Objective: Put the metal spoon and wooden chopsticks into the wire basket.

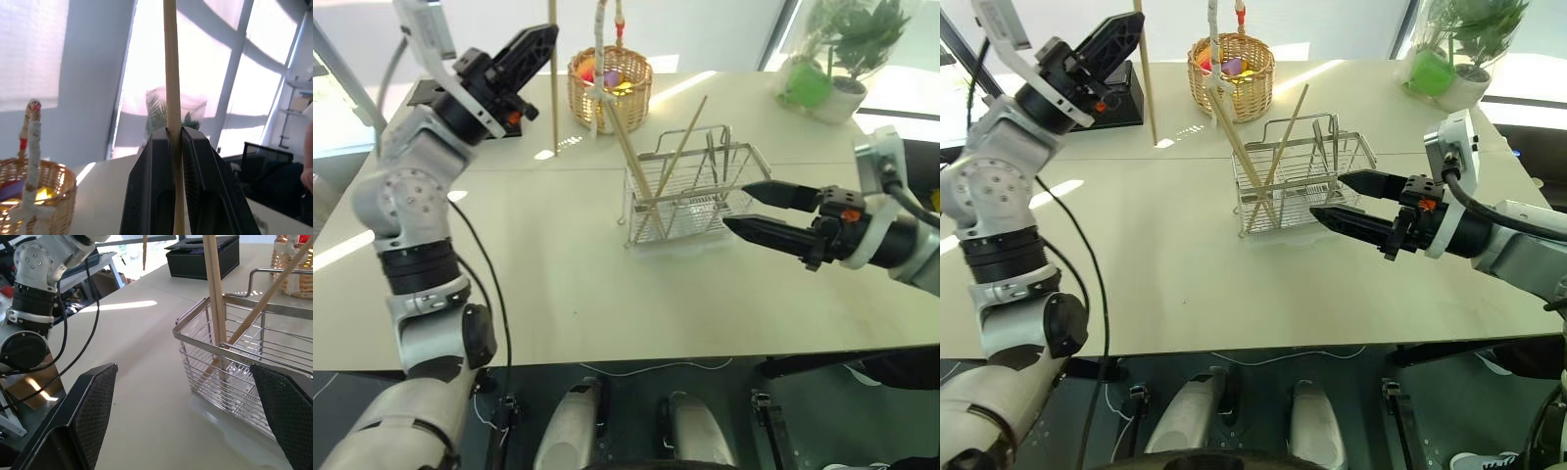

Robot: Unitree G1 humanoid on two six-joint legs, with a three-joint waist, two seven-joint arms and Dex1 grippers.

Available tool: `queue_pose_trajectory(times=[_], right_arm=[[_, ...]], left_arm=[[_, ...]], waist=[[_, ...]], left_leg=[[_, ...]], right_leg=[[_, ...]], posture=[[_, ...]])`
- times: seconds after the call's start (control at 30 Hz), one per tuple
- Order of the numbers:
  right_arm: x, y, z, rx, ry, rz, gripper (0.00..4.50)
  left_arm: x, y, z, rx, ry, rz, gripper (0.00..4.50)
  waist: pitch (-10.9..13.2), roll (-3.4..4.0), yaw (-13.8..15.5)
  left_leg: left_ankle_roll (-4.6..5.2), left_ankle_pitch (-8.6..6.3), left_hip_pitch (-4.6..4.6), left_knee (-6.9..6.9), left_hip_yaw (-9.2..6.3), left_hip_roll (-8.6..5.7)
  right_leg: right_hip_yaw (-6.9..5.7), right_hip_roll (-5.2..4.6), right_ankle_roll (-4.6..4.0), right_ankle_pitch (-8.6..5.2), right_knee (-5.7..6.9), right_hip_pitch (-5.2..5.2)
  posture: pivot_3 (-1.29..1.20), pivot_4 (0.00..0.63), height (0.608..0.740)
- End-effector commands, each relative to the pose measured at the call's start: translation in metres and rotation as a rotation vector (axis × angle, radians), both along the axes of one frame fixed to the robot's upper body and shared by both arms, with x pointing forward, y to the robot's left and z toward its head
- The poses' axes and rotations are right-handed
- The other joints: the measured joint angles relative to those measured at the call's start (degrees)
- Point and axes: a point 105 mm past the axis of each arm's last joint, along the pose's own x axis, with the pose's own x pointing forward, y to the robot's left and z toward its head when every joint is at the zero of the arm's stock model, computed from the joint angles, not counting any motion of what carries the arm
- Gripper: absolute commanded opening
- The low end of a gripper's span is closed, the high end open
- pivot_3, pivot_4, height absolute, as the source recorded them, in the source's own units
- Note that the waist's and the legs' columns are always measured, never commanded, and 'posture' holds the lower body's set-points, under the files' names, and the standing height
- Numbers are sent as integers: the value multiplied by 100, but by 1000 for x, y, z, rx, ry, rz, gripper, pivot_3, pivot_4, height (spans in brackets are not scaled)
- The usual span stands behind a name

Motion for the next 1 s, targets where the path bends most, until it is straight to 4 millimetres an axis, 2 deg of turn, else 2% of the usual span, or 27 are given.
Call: queue_pose_trajectory(times=[0.03,0.13,0.27,0.5,0.67,0.87,1.0], right_arm=[[-5,-3,12,-9,-58,-13,4500],[-6,-2,11,-8,-60,-14,4500],[-5,-2,12,-5,-67,-27,4500],[-4,-3,11,0,-72,-45,4500],[-3,-3,13,9,-82,-54,4500],[-1,-2,10,2,-82,-51,4500],[-1,-1,11,7,-88,-52,4500]], left_arm=[[-4,-18,16,-85,-94,-58,35],[2,-33,12,-113,-105,-77,35],[-3,-71,1,-87,-115,-189,35],[-6,-97,-20,-50,-90,-240,35],[-3,-108,-45,42,-93,-188,35],[7,-109,-71,72,-84,-112,35],[8,-112,-77,74,-77,-110,35]], waist=[[0,0,11],[2,-3,15],[2,-3,13],[1,-2,-13],[1,-1,0],[1,-2,12],[1,-2,1]], left_leg=[[2,-1,0,2,0,0],[8,-4,-1,16,0,-1],[9,-4,-1,17,0,0],[12,-5,-2,15,0,0],[13,-4,-1,17,0,0],[14,-5,-2,19,0,-1],[14,-5,-2,18,0,0]], right_leg=[[0,0,3,2,-2,2],[-1,0,10,6,-5,11],[-1,0,12,7,-5,11],[-1,0,12,7,-6,9],[-1,0,12,7,-6,11],[-1,-1,12,7,-8,13],[-1,-1,12,7,-8,11]], posture=[[0,150,740],[0,150,740],[0,150,740],[0,150,740],[0,150,740],[0,150,740],[0,150,740]])
